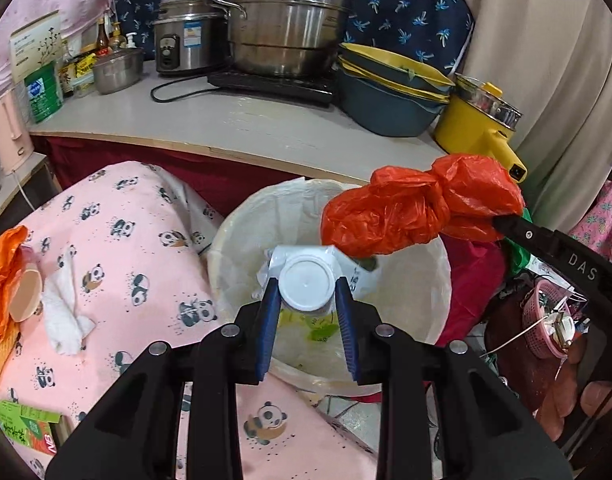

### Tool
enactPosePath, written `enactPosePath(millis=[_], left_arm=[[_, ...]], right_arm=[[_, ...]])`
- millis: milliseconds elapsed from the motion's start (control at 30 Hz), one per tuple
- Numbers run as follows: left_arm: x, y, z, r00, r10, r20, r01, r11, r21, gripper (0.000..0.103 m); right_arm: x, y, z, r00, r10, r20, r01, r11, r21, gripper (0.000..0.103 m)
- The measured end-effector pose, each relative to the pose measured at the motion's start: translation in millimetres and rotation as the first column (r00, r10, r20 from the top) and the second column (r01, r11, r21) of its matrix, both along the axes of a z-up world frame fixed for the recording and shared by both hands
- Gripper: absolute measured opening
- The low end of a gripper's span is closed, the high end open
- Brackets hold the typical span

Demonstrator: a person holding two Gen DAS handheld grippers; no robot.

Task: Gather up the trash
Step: 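Lower the orange bag into the bin and open the right tool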

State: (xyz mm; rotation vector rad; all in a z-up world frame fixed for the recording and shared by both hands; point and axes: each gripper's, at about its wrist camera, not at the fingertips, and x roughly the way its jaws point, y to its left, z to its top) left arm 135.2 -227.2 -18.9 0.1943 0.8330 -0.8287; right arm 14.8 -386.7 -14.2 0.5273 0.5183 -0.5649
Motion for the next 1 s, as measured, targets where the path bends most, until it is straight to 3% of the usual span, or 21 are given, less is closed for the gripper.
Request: enactPosePath(millis=[133, 300, 433, 1000], left_arm=[[1, 1, 2, 0.999, 0.037, 0.011, -0.037, 0.999, -0.005, 0.055], [4, 12, 4, 0.997, 0.067, 0.026, -0.067, 0.998, -0.001, 0.058], [7, 25, 6, 0.994, 0.103, 0.038, -0.103, 0.995, 0.004, 0.065], [11, 69, 10, 0.976, 0.204, 0.074, -0.205, 0.979, 0.012, 0.071]], right_arm=[[-2, -3, 0, 1.0, -0.003, 0.003, 0.003, 1.0, 0.002, 0.008], [4, 1, -3, 1.0, 0.013, 0.001, -0.013, 1.0, 0.011, 0.009], [15, 5, -4, 0.999, 0.042, -0.003, -0.042, 0.999, 0.025, 0.016], [35, 41, 3, 0.991, 0.133, -0.009, -0.133, 0.991, 0.011, 0.033]])
